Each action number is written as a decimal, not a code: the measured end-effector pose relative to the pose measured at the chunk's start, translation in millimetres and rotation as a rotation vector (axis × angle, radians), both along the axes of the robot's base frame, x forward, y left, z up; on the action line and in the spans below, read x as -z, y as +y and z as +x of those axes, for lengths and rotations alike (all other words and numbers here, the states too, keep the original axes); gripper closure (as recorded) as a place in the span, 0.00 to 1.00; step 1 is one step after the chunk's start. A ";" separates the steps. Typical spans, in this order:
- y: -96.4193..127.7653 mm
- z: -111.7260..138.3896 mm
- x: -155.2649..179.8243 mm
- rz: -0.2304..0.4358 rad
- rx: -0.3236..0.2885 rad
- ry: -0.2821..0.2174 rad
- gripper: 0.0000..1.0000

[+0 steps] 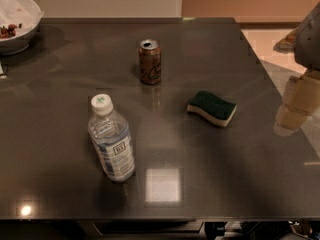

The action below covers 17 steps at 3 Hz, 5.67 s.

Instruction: Pick blue plastic bottle

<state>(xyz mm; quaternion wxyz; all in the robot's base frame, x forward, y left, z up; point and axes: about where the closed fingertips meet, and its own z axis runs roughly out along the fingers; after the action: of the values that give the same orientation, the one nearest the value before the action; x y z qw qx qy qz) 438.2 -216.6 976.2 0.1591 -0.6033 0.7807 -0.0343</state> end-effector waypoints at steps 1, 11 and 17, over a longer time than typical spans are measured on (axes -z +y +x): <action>0.4 0.3 -0.8 0.002 0.000 -0.002 0.00; 284.0 -40.1 45.3 0.641 -0.628 0.145 0.00; 277.3 -33.3 6.4 0.675 -0.628 0.137 1.00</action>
Offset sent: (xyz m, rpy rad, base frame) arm 0.0176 0.0397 -0.0084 0.2185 0.0372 0.1317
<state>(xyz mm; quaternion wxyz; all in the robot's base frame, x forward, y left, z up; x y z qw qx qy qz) 404.9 60.7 969.8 0.2974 -0.7258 0.5364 0.3114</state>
